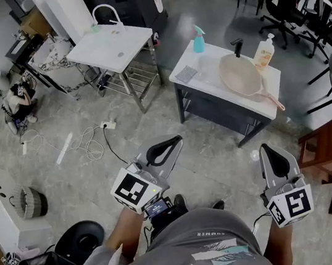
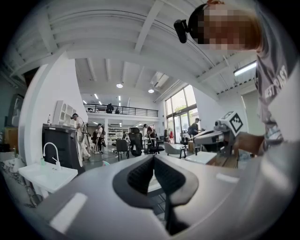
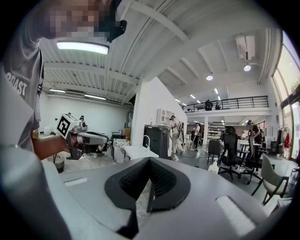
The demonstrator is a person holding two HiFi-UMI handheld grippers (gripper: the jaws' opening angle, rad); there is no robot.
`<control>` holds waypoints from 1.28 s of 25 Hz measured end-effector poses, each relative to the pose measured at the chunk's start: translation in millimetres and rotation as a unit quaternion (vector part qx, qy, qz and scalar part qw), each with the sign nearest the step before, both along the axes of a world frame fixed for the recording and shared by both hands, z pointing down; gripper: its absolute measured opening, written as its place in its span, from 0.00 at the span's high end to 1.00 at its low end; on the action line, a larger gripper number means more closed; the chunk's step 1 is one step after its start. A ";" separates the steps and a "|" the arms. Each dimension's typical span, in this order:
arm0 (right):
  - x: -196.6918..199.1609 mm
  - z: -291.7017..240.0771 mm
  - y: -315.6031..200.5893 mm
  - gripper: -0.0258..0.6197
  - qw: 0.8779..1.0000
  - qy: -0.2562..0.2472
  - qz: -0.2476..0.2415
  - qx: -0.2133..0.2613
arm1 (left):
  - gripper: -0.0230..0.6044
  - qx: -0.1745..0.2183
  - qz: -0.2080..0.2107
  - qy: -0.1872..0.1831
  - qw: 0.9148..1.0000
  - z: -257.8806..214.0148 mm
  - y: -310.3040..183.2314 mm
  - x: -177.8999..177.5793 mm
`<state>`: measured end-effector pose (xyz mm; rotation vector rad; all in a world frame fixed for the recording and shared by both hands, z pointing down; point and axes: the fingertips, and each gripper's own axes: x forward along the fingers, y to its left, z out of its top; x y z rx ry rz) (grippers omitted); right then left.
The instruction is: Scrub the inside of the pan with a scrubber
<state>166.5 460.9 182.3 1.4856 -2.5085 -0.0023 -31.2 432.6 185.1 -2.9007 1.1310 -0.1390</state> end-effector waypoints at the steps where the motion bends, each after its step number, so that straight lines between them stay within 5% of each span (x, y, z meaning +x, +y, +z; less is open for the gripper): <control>1: -2.2 -0.4 -1.6 0.96 1.000 0.000 0.001 0.000 | 0.96 -0.001 0.001 0.000 1.000 -0.1 -2.0 -2.0; 32: -89.5 -8.4 -25.3 0.96 0.999 -0.045 0.021 0.018 | 0.96 -0.004 0.039 0.032 0.999 12.9 -31.3 -79.4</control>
